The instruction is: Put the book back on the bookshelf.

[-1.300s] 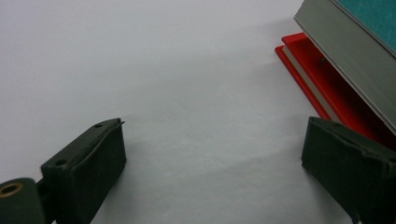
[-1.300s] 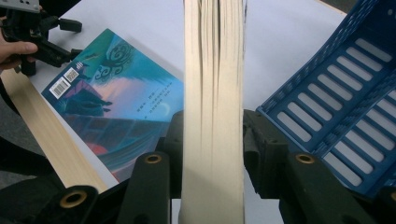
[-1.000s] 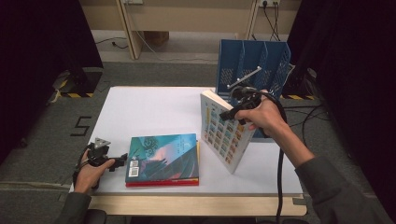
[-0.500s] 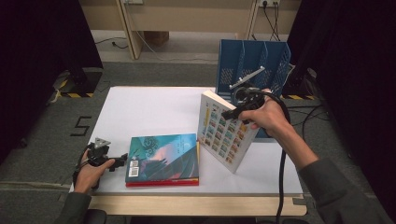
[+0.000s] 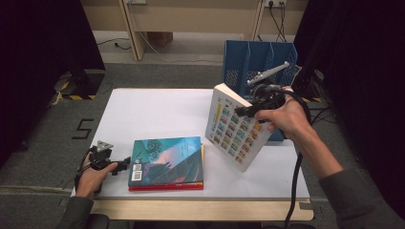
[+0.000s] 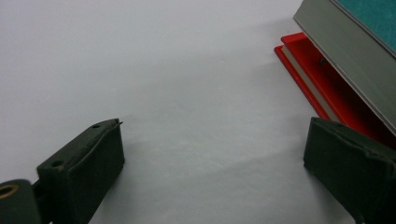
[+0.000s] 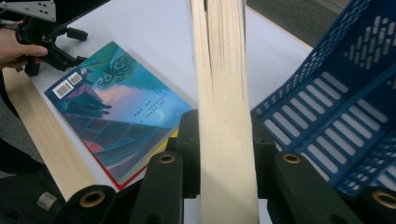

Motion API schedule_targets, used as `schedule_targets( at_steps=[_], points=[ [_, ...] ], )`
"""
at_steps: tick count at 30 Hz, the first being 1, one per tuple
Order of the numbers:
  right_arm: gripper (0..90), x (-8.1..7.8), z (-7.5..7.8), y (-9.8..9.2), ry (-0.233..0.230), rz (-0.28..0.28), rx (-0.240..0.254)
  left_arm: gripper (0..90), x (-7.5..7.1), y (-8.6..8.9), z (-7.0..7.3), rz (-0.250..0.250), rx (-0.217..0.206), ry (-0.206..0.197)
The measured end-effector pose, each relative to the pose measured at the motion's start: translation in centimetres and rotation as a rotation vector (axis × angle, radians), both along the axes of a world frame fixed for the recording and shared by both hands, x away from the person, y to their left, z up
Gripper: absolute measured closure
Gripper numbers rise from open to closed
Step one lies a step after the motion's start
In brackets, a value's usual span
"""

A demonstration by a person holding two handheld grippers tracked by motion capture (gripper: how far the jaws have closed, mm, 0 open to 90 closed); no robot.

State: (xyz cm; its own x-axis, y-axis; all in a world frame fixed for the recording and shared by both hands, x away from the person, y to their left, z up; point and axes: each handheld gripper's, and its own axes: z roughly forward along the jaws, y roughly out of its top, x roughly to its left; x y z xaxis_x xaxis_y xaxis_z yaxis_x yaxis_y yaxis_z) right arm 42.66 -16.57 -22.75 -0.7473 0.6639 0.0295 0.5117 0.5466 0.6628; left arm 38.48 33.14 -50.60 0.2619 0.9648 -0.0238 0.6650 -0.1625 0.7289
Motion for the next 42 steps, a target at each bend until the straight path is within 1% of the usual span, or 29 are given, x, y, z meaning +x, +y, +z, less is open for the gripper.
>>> schedule_targets(
  at_steps=[1, 2, 3, 4, 5, 6, 7, 8, 9, 11, 13, 15, 16, 20, 21, 24, 25, 27, 32, 36, 40, 42],
  points=[
    [73.4, 0.0, 0.0, 0.0, 0.0, 0.0, 0.0, 3.6, 0.0, 0.0, 0.0, 0.0, 0.0, 0.0],
    [73.4, -0.3, 0.9, -0.1, -0.013, 0.001, -0.006, 3.4, 0.0, 0.0, 0.0, -0.002, 0.001, 0.001],
    [73.3, -0.4, 1.4, -0.2, -0.024, -0.004, -0.008, 3.3, 0.0, 0.0, 0.0, -0.001, 0.002, 0.0],
    [73.3, -0.4, 1.4, -0.2, -0.024, -0.004, -0.008, 3.2, 0.0, 0.0, 0.0, -0.001, 0.002, 0.0],
    [73.3, -0.5, 2.3, -0.3, -0.037, -0.012, -0.014, 3.2, 0.0, 0.0, 0.0, -0.001, 0.001, 0.0],
    [73.3, -0.5, 2.3, -0.3, -0.037, -0.012, -0.014, 3.1, 0.0, 0.0, 0.0, -0.001, 0.001, 0.0],
    [73.4, -0.5, 3.2, -0.6, -0.043, -0.021, -0.006, 3.1, 0.0, 0.0, 0.0, -0.002, 0.001, 0.001],
    [73.4, -0.6, 3.6, -0.8, -0.053, -0.034, -0.004, 3.0, 0.0, 0.0, 0.0, -0.002, 0.0, 0.001],
    [73.4, -0.5, 3.9, -1.0, -0.056, -0.034, -0.001, 2.9, 0.0, 0.0, 0.0, -0.004, -0.001, 0.001],
    [73.4, -0.4, 4.4, -1.5, -0.067, -0.054, 0.011, 2.7, 0.0, 0.0, 0.0, -0.005, 0.001, 0.002],
    [73.4, -0.5, 4.9, -1.7, -0.078, -0.063, 0.01, 2.6, 0.0, 0.0, 0.0, -0.004, 0.001, 0.001],
    [73.4, -0.5, 5.5, -1.9, -0.088, -0.07, 0.003, 2.6, 0.0, 0.0, 0.0, -0.005, 0.001, 0.002],
    [73.4, -0.5, 5.8, -2.1, -0.092, -0.074, 0.007, 2.6, 0.0, 0.0, 0.0, -0.005, 0.002, 0.002],
    [73.4, 0.1, 6.9, -2.7, -0.101, -0.116, -0.002, 2.5, 0.0, 0.0, 0.0, -0.005, 0.001, 0.003],
    [73.3, 0.3, 7.1, -2.8, -0.105, -0.116, -0.008, 2.3, 0.1, 0.0, 0.0, -0.005, 0.001, 0.004],
    [73.3, 1.0, 7.6, -2.8, -0.105, -0.135, -0.035, 1.8, 0.1, -0.1, 0.0, -0.005, 0.001, 0.004],
    [73.3, 1.0, 7.6, -2.8, -0.105, -0.135, -0.035, 1.7, 0.1, -0.1, 0.0, -0.005, 0.001, 0.004],
    [73.3, 1.8, 8.0, -2.9, -0.112, -0.16, -0.044, 1.5, 0.1, -0.1, 0.0, -0.006, 0.001, 0.004],
    [73.3, 3.4, 8.1, -3.0, -0.115, -0.195, -0.039, 1.2, 0.1, -0.1, 0.0, -0.005, 0.0, 0.004],
    [73.3, 4.9, 7.9, -2.9, -0.112, -0.219, -0.034, 1.1, 0.1, -0.1, 0.0, -0.005, 0.0, 0.004],
    [73.3, 6.3, 7.7, -2.8, -0.109, -0.249, -0.009, 1.0, 0.1, -0.1, -0.1, -0.006, 0.0, 0.005],
    [73.4, 6.9, 7.7, -2.6, -0.109, -0.254, -0.012, 0.9, 0.1, -0.1, -0.1, -0.005, 0.0, 0.005]
  ],
)
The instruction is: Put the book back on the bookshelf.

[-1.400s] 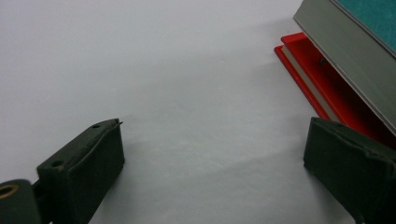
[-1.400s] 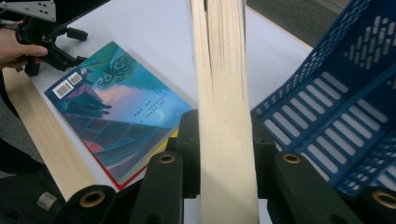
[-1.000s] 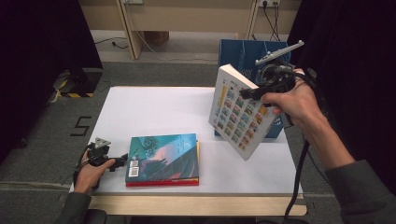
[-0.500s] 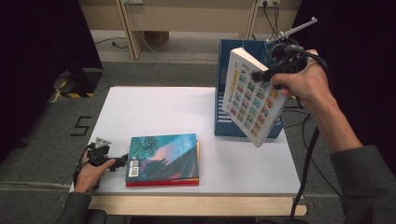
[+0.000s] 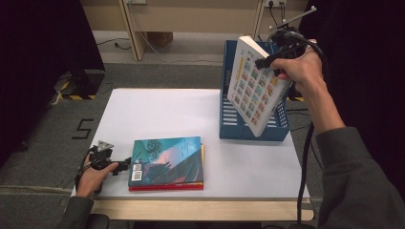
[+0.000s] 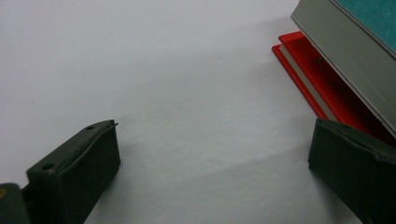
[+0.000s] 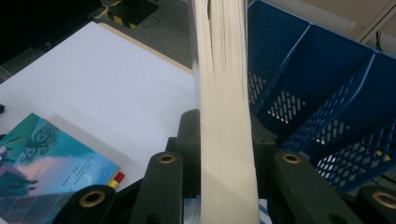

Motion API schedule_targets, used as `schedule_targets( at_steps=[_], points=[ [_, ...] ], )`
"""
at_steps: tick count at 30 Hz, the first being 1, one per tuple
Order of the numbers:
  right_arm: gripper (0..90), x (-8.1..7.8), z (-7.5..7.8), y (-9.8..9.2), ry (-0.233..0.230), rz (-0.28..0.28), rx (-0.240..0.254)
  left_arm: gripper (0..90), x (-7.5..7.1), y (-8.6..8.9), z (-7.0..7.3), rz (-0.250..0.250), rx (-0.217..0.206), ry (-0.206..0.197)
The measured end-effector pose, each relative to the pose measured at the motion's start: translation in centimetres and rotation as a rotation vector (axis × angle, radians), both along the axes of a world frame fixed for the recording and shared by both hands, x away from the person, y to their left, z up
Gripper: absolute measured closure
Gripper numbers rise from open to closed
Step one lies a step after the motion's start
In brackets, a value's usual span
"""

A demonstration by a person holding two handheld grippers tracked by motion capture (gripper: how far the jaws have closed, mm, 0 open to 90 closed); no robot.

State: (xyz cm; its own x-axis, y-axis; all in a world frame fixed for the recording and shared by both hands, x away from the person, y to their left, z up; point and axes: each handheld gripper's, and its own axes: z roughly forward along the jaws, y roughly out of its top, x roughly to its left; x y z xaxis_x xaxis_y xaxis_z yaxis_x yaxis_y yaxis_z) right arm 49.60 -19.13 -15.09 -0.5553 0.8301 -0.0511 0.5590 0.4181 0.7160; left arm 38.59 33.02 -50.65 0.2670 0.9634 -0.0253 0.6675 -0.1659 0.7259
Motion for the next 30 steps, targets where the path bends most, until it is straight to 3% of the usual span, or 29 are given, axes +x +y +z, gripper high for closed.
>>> schedule_targets(
  at_steps=[11, 15, 24, 30],
  points=[
    [73.3, 3.3, -0.3, 1.3, 0.0, -0.062, 0.023, 0.7, 0.0, 0.0, 0.0, -0.001, 0.0, 0.0],
    [73.3, 4.7, -0.7, 1.4, 0.007, -0.091, 0.071, 0.6, 0.0, 0.0, 0.0, -0.002, 0.0, 0.0],
    [73.0, 6.3, -1.8, 0.8, 0.007, -0.159, 0.18, 0.5, 0.0, 0.0, 0.0, -0.002, 0.0, 0.0],
    [72.9, 7.0, -2.5, 0.6, 0.007, -0.181, 0.215, 0.5, 0.0, 0.0, 0.0, -0.002, 0.0, 0.0]
  ],
)
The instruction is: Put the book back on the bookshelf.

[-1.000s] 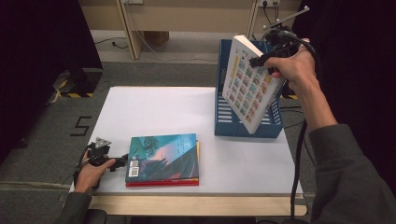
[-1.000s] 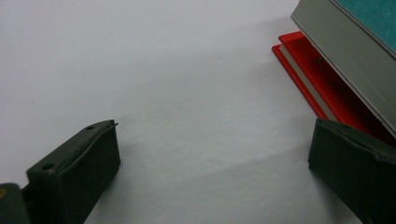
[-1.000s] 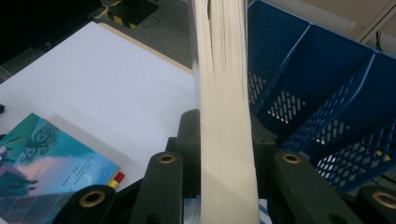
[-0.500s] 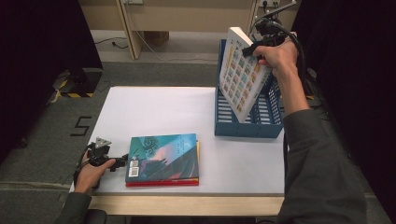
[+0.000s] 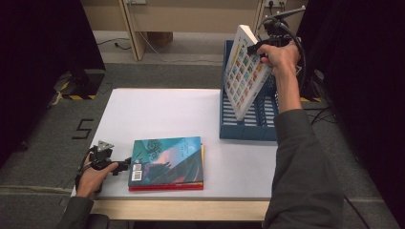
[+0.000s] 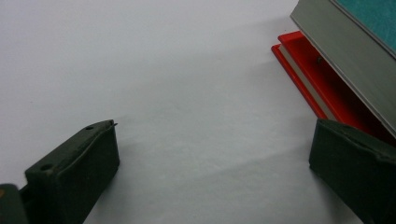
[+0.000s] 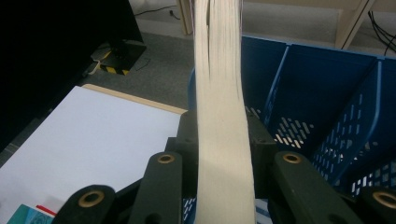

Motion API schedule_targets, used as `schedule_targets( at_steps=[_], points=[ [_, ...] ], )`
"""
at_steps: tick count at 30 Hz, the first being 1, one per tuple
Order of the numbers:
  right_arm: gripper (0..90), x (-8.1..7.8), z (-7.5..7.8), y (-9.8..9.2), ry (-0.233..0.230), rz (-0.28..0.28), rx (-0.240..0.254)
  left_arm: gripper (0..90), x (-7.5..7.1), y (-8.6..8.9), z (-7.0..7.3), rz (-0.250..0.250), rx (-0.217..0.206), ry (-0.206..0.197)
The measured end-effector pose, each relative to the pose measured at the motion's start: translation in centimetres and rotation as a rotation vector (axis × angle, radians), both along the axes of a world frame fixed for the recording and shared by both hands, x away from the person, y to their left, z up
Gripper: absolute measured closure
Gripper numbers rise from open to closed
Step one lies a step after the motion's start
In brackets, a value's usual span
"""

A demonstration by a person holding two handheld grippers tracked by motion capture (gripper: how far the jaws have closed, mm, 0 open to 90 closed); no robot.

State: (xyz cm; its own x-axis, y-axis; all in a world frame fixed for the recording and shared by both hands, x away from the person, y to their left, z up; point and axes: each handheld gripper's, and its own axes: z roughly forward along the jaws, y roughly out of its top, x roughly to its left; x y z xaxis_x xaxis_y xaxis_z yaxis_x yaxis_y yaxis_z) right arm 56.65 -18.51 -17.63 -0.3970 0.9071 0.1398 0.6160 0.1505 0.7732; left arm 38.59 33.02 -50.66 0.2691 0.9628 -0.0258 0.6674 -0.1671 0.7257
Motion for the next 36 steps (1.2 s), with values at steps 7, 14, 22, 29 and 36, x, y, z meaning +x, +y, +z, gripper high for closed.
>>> schedule_targets(
  at_steps=[7, 14, 22, 29, 36],
  points=[
    [72.8, 0.8, -0.8, 0.3, 0.016, -0.037, 0.011, 0.5, 0.0, 0.0, 0.0, 0.0, 0.0, 0.0],
    [72.6, 1.8, -1.1, 1.1, 0.016, -0.067, 0.012, 0.2, 0.0, 0.0, 0.0, 0.0, 0.001, 0.001],
    [72.5, 2.6, -2.6, 2.1, 0.041, -0.078, -0.001, 0.2, 0.0, 0.0, 0.0, -0.001, 0.001, 0.0],
    [72.5, 3.3, -4.0, 2.4, 0.057, -0.08, -0.006, 0.2, 0.0, 0.0, 0.0, -0.002, 0.002, 0.001],
    [72.5, 4.3, -5.7, 2.5, 0.068, -0.102, 0.0, 0.2, 0.0, 0.0, 0.0, -0.001, 0.002, 0.001]
  ],
)
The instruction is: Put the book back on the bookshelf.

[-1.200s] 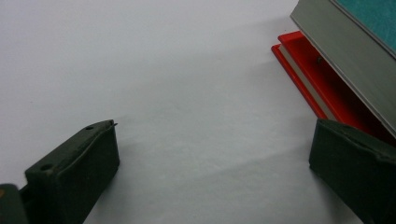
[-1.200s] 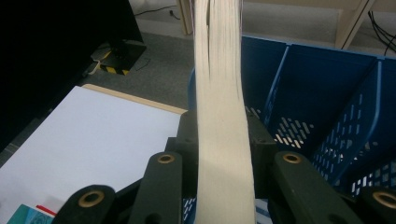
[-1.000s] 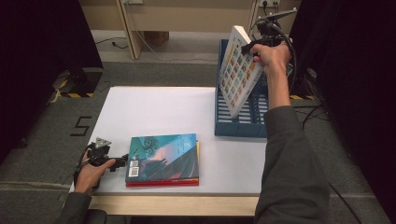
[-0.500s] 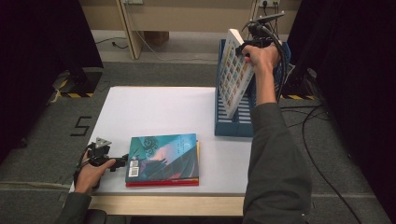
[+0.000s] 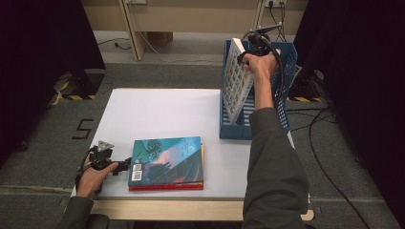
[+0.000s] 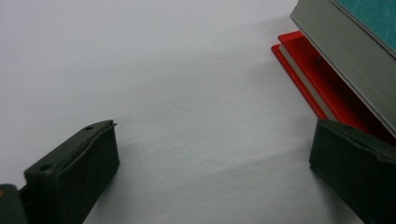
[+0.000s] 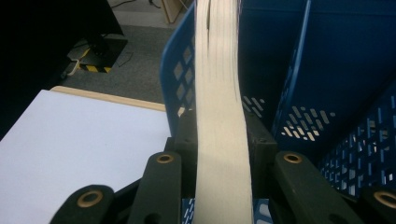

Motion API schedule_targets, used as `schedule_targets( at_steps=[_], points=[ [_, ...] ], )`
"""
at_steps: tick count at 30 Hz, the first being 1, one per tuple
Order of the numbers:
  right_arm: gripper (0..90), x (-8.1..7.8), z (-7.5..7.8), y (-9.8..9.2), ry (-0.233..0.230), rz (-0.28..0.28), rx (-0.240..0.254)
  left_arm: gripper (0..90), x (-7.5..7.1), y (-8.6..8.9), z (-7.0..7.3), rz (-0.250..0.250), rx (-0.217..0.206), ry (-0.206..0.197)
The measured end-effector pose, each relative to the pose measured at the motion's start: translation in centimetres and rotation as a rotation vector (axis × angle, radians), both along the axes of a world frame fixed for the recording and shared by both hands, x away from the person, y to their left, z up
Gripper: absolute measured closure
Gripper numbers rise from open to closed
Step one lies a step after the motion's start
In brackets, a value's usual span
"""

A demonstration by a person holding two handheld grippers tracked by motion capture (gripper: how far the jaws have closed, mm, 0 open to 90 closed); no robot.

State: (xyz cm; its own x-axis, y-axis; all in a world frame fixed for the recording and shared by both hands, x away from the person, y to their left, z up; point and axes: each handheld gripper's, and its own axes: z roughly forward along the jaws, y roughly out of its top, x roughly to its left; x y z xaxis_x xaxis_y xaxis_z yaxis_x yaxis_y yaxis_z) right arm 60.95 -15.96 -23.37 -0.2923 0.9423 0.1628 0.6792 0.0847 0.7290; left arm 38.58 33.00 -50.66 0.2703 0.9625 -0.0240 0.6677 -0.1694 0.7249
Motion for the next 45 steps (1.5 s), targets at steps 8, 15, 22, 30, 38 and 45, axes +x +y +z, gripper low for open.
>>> schedule_targets(
  at_steps=[8, 15, 22, 30, 38, 45],
  points=[
    [72.1, 0.9, -1.1, 0.8, 0.014, -0.004, -0.01, 0.2, 0.0, 0.0, 0.0, 0.001, 0.001, -0.002],
    [71.3, 1.6, -2.8, 1.4, 0.024, -0.009, -0.011, 0.3, 0.0, 0.0, 0.0, 0.001, 0.0, -0.003],
    [68.5, 1.5, -2.8, 1.0, 0.013, -0.014, 0.031, 0.2, 0.0, 0.0, 0.0, 0.001, 0.001, -0.003],
    [60.3, 0.1, -1.6, 0.4, -0.009, 0.063, 0.093, 0.3, 0.0, 0.0, 0.0, 0.001, 0.001, -0.004],
    [56.0, -2.0, -1.6, -0.4, -0.025, 0.148, 0.094, 0.3, 0.0, 0.0, 0.0, 0.001, 0.001, -0.003],
    [54.5, -3.6, -2.7, -1.6, -0.033, 0.206, 0.125, 0.3, 0.0, 0.0, 0.0, 0.001, 0.001, -0.003]
  ],
)
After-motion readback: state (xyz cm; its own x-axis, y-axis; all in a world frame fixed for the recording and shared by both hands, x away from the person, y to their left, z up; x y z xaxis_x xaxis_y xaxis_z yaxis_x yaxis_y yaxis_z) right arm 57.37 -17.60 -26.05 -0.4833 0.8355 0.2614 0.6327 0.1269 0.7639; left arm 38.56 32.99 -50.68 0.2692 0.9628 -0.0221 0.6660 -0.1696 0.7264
